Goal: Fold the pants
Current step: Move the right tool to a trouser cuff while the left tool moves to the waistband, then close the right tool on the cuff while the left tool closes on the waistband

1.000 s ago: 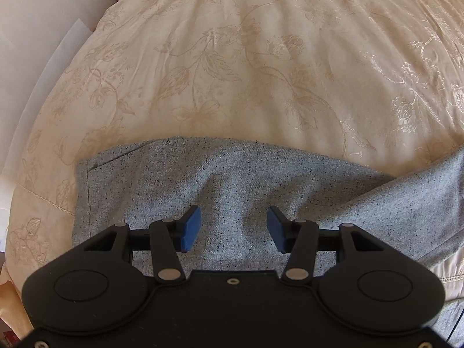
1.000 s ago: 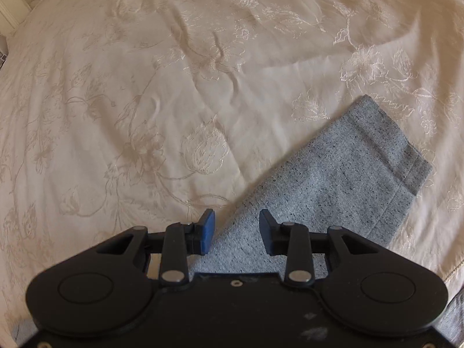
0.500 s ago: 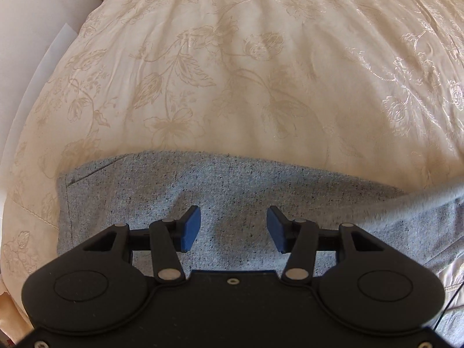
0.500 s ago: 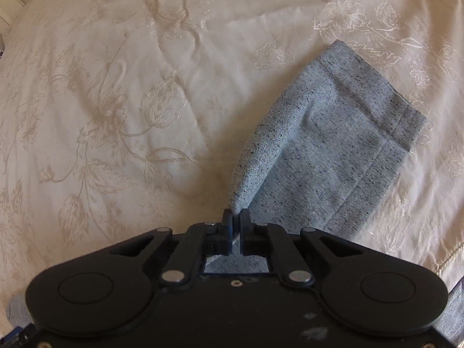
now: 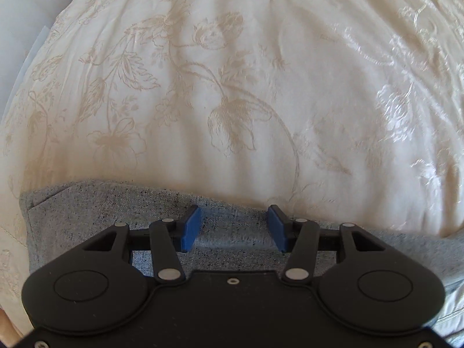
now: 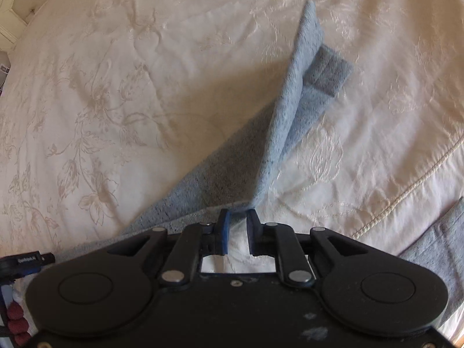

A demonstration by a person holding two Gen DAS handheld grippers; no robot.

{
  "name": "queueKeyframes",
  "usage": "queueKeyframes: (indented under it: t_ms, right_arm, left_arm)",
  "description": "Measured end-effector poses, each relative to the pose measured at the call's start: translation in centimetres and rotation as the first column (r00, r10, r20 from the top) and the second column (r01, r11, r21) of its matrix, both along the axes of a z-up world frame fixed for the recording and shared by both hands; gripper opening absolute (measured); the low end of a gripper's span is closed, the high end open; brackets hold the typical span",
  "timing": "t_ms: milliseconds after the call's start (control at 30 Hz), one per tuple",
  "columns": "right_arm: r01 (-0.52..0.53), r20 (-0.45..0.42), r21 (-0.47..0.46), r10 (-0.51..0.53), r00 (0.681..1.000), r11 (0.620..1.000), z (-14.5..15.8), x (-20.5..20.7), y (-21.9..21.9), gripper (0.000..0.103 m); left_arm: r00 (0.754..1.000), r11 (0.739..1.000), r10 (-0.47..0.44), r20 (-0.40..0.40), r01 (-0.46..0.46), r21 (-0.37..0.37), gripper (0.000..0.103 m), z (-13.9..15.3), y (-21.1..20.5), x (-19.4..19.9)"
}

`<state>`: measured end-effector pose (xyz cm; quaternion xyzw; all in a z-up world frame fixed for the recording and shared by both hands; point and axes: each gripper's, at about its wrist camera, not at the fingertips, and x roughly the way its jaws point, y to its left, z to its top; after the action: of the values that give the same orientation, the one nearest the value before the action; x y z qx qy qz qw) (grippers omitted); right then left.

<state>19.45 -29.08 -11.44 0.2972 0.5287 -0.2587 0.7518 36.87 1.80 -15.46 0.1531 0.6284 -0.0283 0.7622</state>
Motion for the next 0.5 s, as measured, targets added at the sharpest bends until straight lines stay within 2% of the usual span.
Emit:
queueKeyframes:
  t_ms: [100,233,367,500]
  right_arm:
    - [0.011,0.050,-0.053,-0.009,0.999,0.999,1.8,2.1,-2.0,0.027]
    - [0.099,0.035,-0.094,-0.096,0.995,0.991,1.8,4.4,-5.5,0.029]
    - [0.198,0.009,-0.057,-0.198,0.980,0.979,0.8,4.3,-8.6,0.030]
    - [0.265,0.003,-0.027,-0.265,0.964,0.964,0.3,2.5,-10.0,0.031]
  left_arm:
    - [1.000,1.000,-0.017,0.005,0.017,0.020,0.057,-1.0,0.0,-0.4]
    - [1.000,1.000,0.008,0.008,-0.008,0.003,0.057,-0.7,0.5,-0.6]
    - [0.999,0.999,0.038,-0.006,-0.039,-0.029,0.058,-0.6,1.5,-0.4]
    - [0.999,0.998,0.034,-0.005,-0.034,-0.044,0.059,-0.7,2.2,0.1]
